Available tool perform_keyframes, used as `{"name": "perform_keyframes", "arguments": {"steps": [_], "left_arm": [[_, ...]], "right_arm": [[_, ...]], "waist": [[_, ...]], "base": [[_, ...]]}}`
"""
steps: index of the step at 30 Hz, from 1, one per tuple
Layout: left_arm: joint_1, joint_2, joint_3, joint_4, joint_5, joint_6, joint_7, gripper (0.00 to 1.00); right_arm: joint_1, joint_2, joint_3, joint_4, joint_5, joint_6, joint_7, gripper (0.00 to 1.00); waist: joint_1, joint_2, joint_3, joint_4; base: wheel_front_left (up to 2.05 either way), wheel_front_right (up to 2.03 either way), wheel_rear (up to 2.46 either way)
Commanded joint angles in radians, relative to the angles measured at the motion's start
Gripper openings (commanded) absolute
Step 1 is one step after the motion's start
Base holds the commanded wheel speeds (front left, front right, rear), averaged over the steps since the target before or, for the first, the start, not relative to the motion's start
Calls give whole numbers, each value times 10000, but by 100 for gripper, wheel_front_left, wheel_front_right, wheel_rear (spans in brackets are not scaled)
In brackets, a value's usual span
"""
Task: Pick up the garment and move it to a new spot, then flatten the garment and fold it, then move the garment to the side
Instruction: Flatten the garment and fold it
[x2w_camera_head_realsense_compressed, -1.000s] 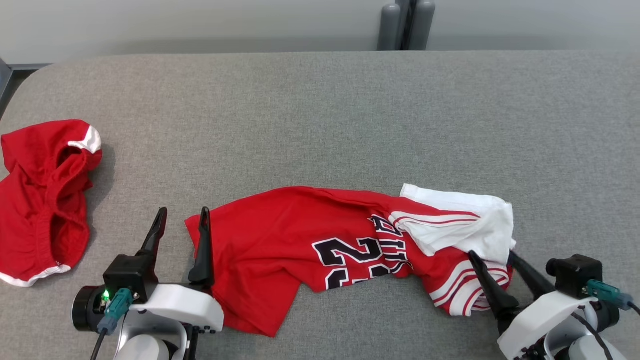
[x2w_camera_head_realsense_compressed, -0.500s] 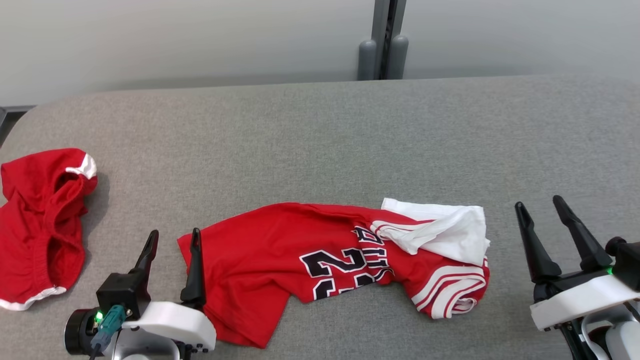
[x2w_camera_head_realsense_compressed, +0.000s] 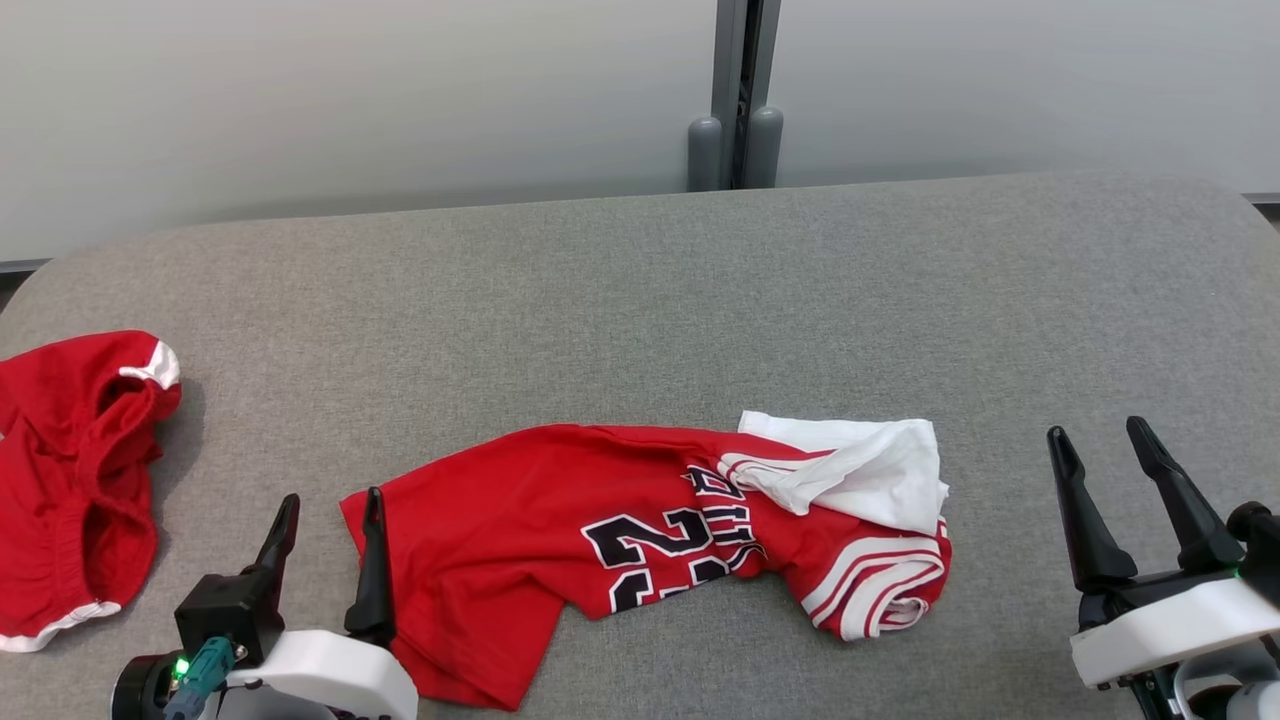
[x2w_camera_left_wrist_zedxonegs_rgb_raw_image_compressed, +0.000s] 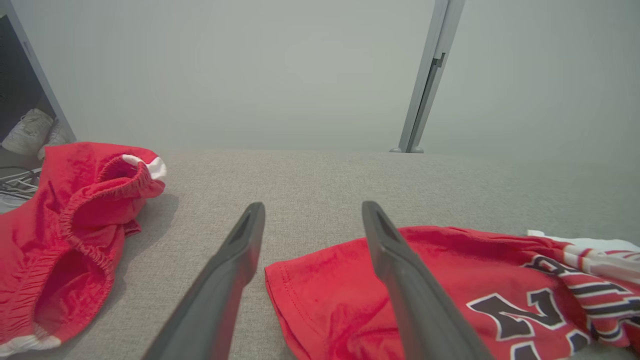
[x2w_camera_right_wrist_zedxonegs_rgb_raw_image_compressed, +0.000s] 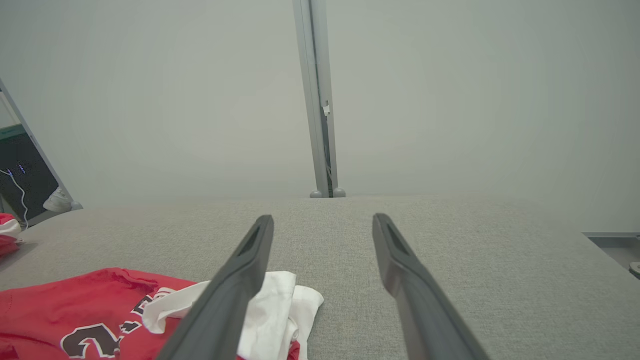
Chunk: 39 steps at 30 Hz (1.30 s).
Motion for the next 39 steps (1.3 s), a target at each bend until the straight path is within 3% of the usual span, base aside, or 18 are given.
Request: {"name": "perform_keyframes", "arguments": {"steps": [1, 9, 18, 30, 36, 38, 39], "left_arm": [[137, 29, 31, -33, -61, 57, 18, 100], [-18, 77, -55, -76, -91, 74, 195, 100], [-1205, 292, -274, 265, -169, -376, 962, 100], [-2215, 444, 101, 2779, -1097, -698, 2426, 100], [-2491, 252, 160, 3498, -1409, -953, 2259, 99], [-2531, 221, 150, 3669, -1462, -1028, 2163, 20], [-2577, 214, 134, 3737, -1466, -1080, 2110, 0]], "right_arm": [[112, 21, -91, -106, -92, 2, 42, 100], [131, 125, -156, -207, -102, 2, 128, 100], [-145, 64, -184, -315, 13, 2, 210, 100], [-666, -139, 208, 3, 194, 2, 167, 100], [-793, -208, 293, 211, 309, 2, 99, 100], [-836, -237, 334, 288, 344, 2, 119, 100], [-856, -274, 391, 331, 355, 2, 198, 100]], "waist": [[0, -1, -3, -14], [0, -1, 61, -20], [0, -1, 541, -55], [0, -1, 1267, -578], [0, -1, 1470, -624], [0, -1, 1504, -614], [0, -1, 1517, -602]], "base": [[0, 0, 0], [0, 0, 0], [0, 0, 0], [0, 0, 0], [0, 0, 0], [0, 0, 0], [0, 0, 0]]}}
